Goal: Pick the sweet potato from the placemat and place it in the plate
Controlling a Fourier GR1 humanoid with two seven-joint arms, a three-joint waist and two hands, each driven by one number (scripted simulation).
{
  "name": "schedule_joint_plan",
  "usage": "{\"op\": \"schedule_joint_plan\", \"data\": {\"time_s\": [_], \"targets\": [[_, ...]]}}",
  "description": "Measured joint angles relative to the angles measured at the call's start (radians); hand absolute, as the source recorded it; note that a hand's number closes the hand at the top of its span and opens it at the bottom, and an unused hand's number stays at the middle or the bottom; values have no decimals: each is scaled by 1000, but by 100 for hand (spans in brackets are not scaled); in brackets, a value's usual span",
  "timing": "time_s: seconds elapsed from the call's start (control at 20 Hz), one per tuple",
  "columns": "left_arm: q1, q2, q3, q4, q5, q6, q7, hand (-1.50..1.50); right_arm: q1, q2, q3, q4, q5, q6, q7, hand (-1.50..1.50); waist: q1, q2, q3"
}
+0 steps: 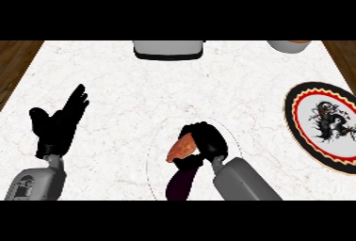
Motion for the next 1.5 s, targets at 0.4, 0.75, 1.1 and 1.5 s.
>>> {"op": "schedule_joint_plan", "data": {"time_s": [0.4,0.75,1.1,1.5], "targets": [[37,3,10,-39,-3,-4,15,0,125,-139,115,-168,-23,40,-177,150,-14,-6,5],[45,2,24,-32,0,3,11,0,331,-485,144,-478,36,-25,-431,150,-41,-3,6],[54,10,43,-32,5,5,7,0,481,-617,-70,-753,-4,-265,-497,150,-57,-3,6],[42,4,35,-22,2,-9,-2,0,651,-676,-355,-891,-212,-348,-503,150,-30,6,6]]}}
